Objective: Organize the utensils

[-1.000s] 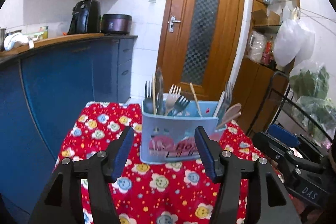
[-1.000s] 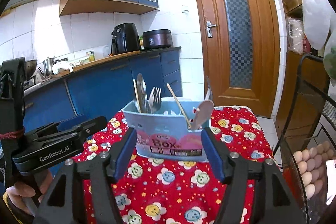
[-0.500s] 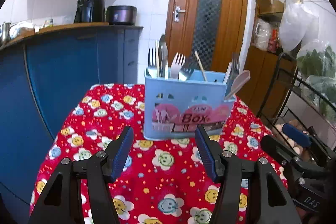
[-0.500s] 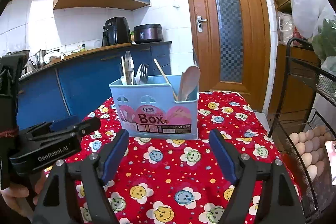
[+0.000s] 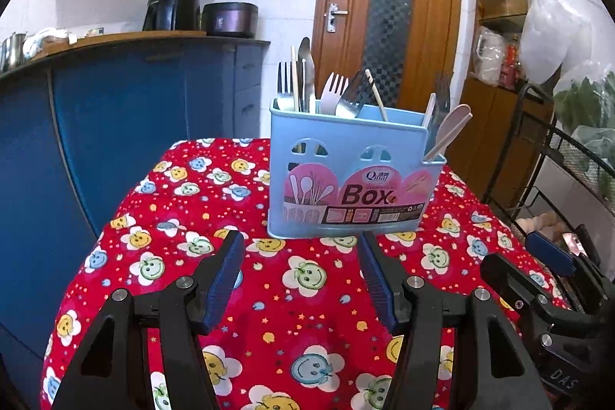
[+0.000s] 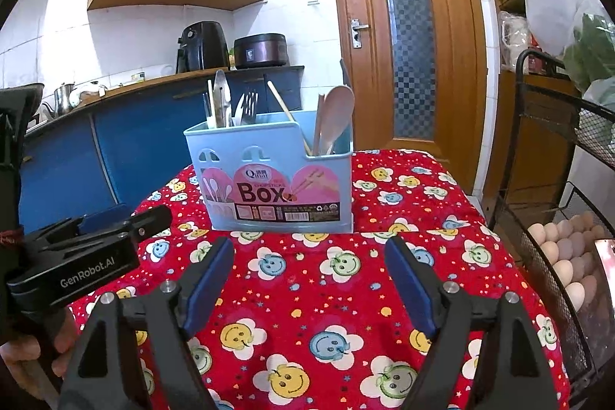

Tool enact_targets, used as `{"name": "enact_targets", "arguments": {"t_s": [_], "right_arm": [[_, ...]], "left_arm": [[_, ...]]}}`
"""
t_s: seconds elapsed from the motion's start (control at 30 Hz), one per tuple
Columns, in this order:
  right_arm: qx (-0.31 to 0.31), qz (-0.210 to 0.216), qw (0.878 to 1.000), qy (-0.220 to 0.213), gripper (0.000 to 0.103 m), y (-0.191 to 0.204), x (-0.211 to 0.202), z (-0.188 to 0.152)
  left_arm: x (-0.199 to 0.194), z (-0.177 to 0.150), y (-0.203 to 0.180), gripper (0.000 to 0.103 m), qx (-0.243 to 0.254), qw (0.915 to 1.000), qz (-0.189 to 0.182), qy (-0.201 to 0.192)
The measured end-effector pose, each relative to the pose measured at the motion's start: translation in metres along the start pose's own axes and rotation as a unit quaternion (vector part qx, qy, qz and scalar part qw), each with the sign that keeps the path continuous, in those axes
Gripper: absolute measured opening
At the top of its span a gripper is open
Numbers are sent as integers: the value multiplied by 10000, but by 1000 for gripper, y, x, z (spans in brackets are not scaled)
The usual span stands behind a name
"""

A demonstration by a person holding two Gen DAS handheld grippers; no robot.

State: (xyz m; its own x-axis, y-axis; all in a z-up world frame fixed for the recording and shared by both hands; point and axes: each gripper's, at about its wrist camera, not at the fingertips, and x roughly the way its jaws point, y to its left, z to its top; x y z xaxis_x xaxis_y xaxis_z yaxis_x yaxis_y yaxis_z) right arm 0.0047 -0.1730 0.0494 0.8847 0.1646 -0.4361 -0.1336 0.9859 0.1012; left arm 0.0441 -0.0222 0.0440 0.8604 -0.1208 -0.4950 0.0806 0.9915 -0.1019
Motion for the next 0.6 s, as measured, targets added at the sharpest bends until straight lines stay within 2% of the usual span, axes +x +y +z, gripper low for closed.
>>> {"name": "enact_targets", "arguments": {"t_s": [0.6], "right_arm": [[69, -9, 10000, 33, 83, -3, 3, -4]], "left_arm": [[1, -3, -3, 62, 71, 9999, 91, -47]]}}
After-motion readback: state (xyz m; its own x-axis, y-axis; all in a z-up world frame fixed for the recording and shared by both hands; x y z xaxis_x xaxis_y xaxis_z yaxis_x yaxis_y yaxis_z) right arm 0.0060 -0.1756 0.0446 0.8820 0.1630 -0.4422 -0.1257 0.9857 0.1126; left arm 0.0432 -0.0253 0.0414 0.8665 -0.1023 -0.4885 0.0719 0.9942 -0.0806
